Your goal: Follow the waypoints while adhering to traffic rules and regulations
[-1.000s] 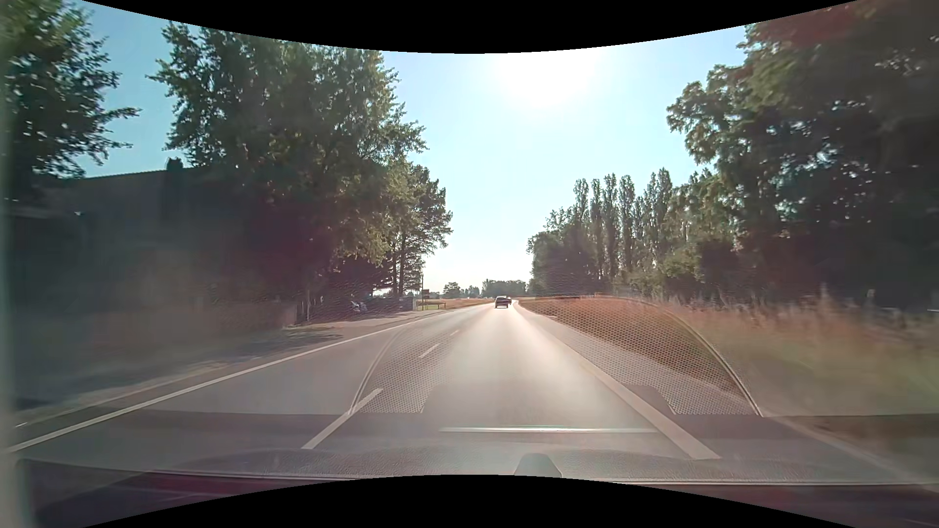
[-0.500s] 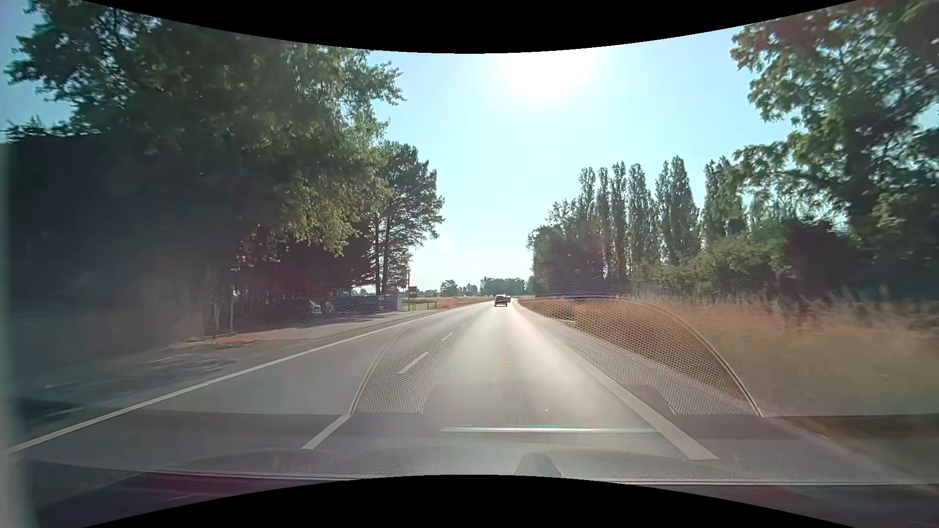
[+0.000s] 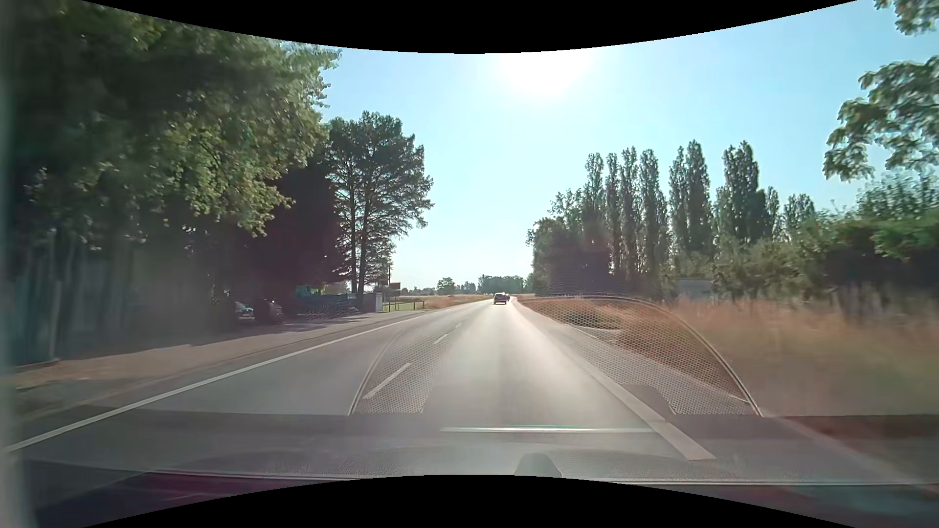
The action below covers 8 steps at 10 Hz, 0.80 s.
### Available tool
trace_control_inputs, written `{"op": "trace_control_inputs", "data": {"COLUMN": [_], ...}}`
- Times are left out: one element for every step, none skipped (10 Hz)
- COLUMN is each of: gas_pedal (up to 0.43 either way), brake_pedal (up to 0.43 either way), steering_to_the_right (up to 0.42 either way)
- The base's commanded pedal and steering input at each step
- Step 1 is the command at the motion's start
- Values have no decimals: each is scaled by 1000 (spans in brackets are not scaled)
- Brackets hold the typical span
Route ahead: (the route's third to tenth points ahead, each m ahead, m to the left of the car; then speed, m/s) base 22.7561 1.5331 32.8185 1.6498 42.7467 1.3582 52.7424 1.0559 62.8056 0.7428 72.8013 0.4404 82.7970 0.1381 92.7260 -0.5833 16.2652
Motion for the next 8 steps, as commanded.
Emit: {"op": "trace_control_inputs", "data": {"gas_pedal": [287,299,311,319,319,319,331,331], "brake_pedal": [0,0,0,0,0,0,0,0], "steering_to_the_right": [1,1,0,0,0,0,0,-1]}}
